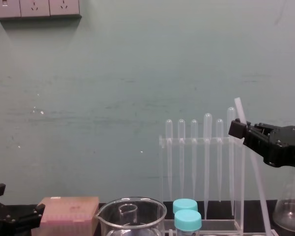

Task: Pick up the stirring rod with one hand, then place it down.

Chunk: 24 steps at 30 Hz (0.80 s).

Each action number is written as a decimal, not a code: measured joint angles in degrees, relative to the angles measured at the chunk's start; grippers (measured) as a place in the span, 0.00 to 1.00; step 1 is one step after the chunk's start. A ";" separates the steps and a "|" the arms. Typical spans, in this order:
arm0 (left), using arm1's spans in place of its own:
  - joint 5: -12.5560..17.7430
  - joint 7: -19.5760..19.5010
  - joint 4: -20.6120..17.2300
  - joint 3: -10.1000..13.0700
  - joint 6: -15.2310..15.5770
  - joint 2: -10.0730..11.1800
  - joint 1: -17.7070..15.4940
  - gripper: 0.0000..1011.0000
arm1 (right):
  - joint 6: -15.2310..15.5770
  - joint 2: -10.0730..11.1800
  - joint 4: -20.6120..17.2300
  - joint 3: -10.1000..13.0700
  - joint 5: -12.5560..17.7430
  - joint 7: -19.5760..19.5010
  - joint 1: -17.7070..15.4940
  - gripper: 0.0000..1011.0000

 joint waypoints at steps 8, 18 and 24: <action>0.00 0.00 0.00 0.00 0.00 0.00 0.00 0.99 | 0.42 -0.11 2.12 -0.77 0.59 0.90 1.12 0.07; 0.00 0.00 0.00 0.00 0.00 0.00 0.00 0.99 | 1.74 -0.45 6.81 -2.51 1.58 3.25 3.39 0.07; 0.00 0.00 0.00 0.00 0.00 0.00 0.00 0.99 | 2.21 -0.88 11.02 -4.07 0.69 3.87 5.25 0.07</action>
